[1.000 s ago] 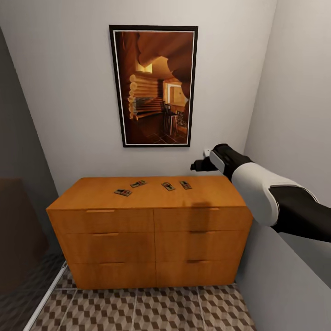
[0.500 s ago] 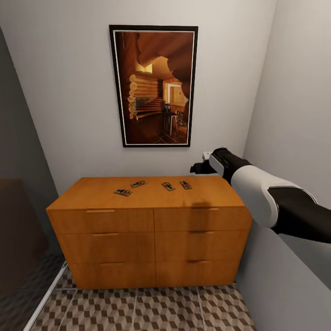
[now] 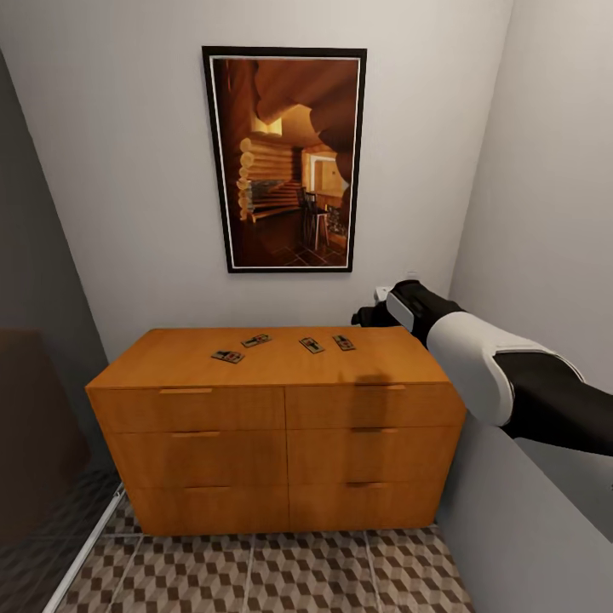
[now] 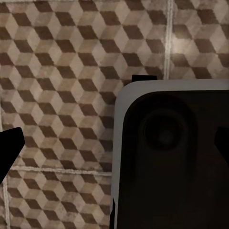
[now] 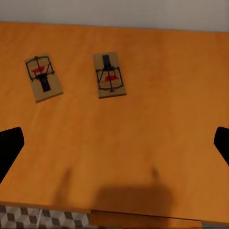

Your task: Take the four mousetraps from the cabinet in the bathroom and place them on the bathroom floor. Make sure all four end up on the same floor surface, and ensure that at least two of them are either under or directly next to the same bathroom sink.

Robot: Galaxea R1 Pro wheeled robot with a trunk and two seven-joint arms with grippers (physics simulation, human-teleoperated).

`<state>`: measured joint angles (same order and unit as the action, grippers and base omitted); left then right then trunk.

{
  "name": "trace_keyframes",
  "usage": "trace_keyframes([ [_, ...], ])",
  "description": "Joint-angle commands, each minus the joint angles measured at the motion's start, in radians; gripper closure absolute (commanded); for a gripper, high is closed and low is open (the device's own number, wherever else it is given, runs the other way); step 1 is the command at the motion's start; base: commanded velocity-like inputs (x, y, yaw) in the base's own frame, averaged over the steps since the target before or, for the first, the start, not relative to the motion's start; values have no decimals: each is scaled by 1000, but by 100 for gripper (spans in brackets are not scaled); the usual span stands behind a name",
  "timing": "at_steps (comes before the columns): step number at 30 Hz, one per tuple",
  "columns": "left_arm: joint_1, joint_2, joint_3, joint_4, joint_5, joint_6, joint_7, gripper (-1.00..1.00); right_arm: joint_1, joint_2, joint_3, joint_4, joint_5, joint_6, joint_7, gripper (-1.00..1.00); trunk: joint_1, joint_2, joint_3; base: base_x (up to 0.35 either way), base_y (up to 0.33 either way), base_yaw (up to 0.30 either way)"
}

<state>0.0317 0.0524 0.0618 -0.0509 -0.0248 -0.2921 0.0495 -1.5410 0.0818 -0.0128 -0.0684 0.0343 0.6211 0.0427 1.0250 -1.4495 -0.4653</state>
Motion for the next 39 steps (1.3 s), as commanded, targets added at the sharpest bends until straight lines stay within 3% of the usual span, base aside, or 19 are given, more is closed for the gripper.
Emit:
trace_keyframes([
  [1,1,0,6,-2,-3,-1,1,-100,4,0,-1,-2,4,5,5,-100,0,-1,-1,11,0,0],
  [18,1,0,6,-1,-3,-2,1,-100,38,0,-1,-2,4,-30,11,-100,0,-1,-1,49,0,0],
  [30,1,0,4,-1,-3,-2,0,-100,39,-3,-2,-2,5,-31,27,-100,0,-1,-1,233,0,0],
  [39,1,0,6,-1,-3,-2,0,-100,44,-20,-2,-2,4,-32,39,-100,0,-1,-1,212,0,0],
])
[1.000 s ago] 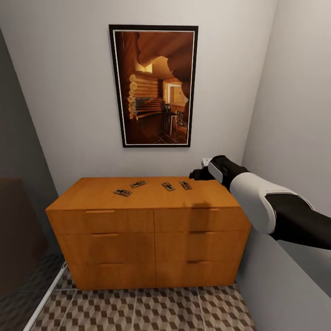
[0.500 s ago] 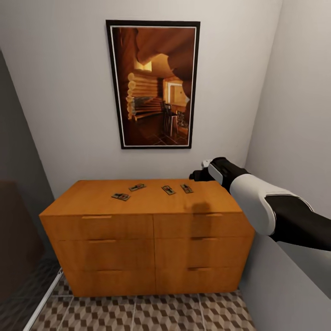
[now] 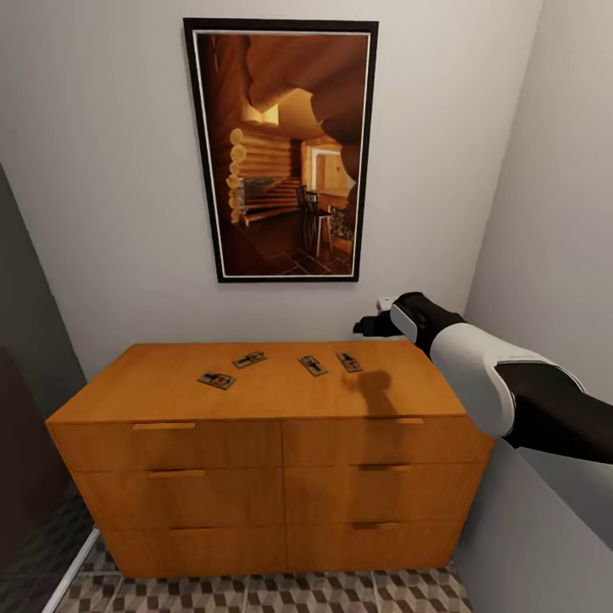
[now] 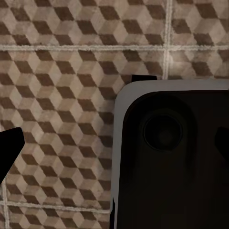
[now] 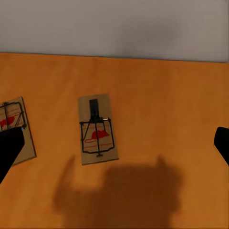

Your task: Take the four mousetraps from the cabinet in the bathroom and place them on the bathroom floor. Make sure all four end up on the same floor surface, and ensure that at least two of them are either under or directly next to the same bathroom sink.

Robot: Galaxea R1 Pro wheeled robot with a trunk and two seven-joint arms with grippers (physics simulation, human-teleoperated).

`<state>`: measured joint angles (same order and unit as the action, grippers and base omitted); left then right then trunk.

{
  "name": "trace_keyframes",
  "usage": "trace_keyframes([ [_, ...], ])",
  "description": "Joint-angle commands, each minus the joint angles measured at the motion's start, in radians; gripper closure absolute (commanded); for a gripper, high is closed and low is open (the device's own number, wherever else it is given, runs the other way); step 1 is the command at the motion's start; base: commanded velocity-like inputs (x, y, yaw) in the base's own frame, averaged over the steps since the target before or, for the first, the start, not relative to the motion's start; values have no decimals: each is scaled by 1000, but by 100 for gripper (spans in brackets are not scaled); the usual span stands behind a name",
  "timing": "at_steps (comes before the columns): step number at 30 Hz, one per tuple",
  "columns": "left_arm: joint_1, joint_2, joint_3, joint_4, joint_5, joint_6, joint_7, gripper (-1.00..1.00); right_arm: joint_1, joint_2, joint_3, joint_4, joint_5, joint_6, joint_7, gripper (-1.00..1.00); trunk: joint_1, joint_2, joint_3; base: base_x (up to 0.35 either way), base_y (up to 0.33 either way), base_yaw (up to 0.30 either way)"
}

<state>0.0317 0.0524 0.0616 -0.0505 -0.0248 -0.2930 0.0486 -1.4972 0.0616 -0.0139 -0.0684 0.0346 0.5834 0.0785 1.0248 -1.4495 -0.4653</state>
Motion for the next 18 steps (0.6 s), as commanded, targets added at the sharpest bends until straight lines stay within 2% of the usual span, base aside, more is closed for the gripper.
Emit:
trace_keyframes([
  [1,1,0,6,-2,-3,-1,1,-100,2,0,-1,-2,4,4,4,-100,0,0,-1,65,0,0],
  [18,1,0,4,-2,-3,-1,1,-100,17,-2,-1,0,5,-37,4,-100,0,0,-1,12,0,0],
])
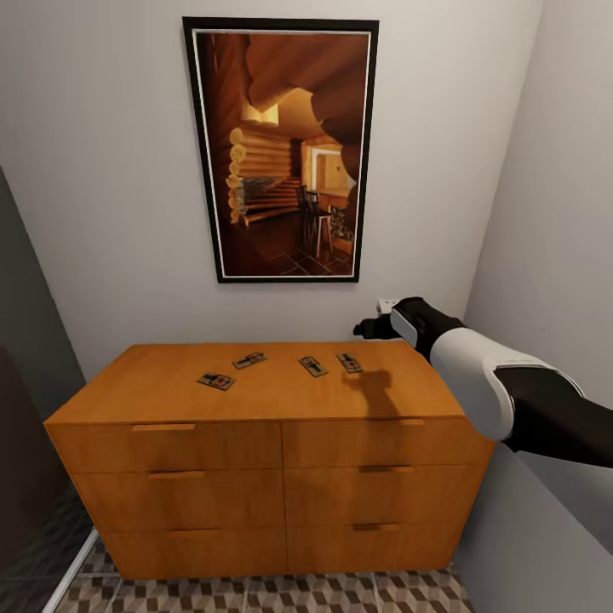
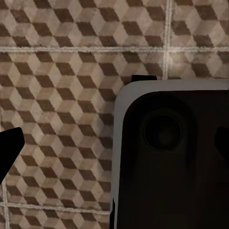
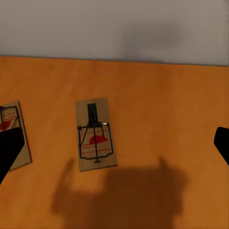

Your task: Take the four mousetraps from the cabinet in the bathroom and place them on the bathroom floor. Make sure all four end up on the same floor surface, and ensure that at least two of them are either under or directly next to the same bathroom sink.

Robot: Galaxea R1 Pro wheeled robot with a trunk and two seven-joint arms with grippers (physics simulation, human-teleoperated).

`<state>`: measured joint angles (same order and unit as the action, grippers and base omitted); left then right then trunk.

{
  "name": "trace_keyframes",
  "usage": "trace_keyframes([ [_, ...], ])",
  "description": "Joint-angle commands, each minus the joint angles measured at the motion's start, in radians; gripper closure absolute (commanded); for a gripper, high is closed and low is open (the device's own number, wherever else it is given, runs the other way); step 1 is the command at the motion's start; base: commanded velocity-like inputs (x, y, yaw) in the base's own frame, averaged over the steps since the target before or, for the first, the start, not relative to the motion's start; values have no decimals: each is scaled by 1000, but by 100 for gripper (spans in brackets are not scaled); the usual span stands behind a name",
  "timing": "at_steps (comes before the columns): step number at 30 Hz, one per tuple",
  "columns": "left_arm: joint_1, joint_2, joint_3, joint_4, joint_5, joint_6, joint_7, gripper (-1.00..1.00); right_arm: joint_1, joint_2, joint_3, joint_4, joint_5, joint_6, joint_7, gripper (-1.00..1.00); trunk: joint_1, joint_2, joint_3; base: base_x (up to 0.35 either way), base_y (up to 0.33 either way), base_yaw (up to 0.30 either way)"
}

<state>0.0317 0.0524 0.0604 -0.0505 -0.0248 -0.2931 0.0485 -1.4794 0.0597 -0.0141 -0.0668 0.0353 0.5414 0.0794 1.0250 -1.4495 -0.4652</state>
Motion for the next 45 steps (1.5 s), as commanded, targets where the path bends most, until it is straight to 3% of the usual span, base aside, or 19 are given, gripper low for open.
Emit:
trace_keyframes([
  [1,1,0,6,-2,-3,-1,1,-100,0,0,-1,-1,4,5,3,-100,0,0,-1,0,0,0],
  [37,1,1,6,0,-3,-1,1,-100,14,1,-3,43,4,0,-5,-100,0,0,-1,0,0,0],
  [45,1,1,6,0,-3,-1,1,-100,15,2,-6,13,6,146,-12,-100,0,0,-1,0,0,0],
])
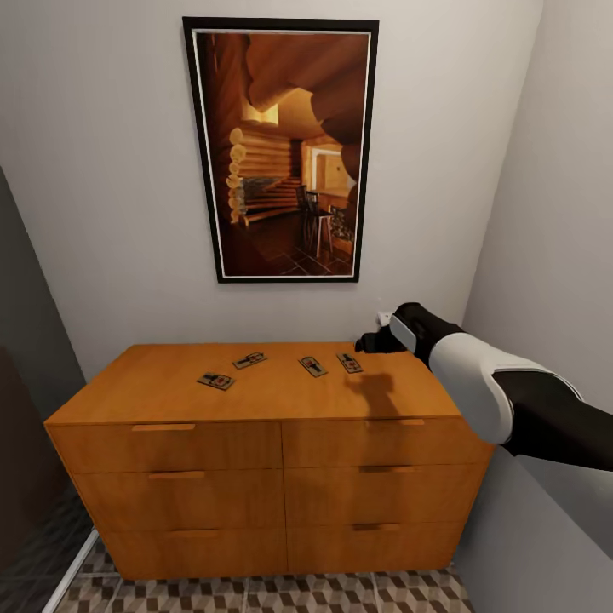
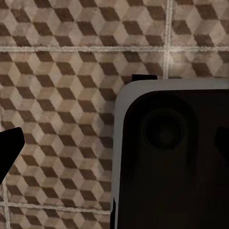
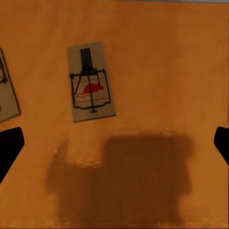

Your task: Take the four mousetraps from the cabinet in the bathroom and place them on the bathroom floor. Make sure all four end up on the same floor surface, and ensure that at least two of them are either under or directly next to the same bathroom sink.

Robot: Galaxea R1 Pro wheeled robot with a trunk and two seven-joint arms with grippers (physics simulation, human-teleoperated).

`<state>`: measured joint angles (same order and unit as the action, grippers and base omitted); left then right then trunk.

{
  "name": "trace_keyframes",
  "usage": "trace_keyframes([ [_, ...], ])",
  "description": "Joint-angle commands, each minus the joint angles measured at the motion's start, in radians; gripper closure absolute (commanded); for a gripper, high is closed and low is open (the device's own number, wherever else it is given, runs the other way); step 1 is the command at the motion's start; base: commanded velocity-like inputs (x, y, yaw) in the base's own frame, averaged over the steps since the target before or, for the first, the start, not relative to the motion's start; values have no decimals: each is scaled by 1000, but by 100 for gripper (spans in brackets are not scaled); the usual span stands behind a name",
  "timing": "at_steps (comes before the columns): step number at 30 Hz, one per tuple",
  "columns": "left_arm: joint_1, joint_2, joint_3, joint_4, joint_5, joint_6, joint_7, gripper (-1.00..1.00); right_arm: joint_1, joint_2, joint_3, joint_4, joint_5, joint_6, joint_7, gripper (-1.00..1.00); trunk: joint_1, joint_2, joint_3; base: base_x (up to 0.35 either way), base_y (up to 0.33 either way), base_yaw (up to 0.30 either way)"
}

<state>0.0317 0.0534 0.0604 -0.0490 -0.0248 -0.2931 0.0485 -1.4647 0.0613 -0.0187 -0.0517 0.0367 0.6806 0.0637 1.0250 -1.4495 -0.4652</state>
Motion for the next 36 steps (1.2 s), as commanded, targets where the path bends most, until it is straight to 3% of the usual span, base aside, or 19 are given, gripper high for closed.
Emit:
trace_keyframes([
  [1,1,0,6,-2,-3,-1,1,-100,0,-1,-2,-10,4,23,2,-100,0,0,-1,0,0,0],
  [14,1,-1,6,0,-3,-1,1,-100,0,-15,-3,-242,6,267,-48,-100,0,0,-1,0,0,0],
  [22,1,-1,6,0,-3,-1,1,-100,0,-15,-3,-294,6,296,-55,-100,0,0,-1,0,0,0],
  [36,1,-1,6,0,-3,-1,1,-100,0,-13,3,-291,5,300,-56,-100,0,0,-1,0,0,0],
])
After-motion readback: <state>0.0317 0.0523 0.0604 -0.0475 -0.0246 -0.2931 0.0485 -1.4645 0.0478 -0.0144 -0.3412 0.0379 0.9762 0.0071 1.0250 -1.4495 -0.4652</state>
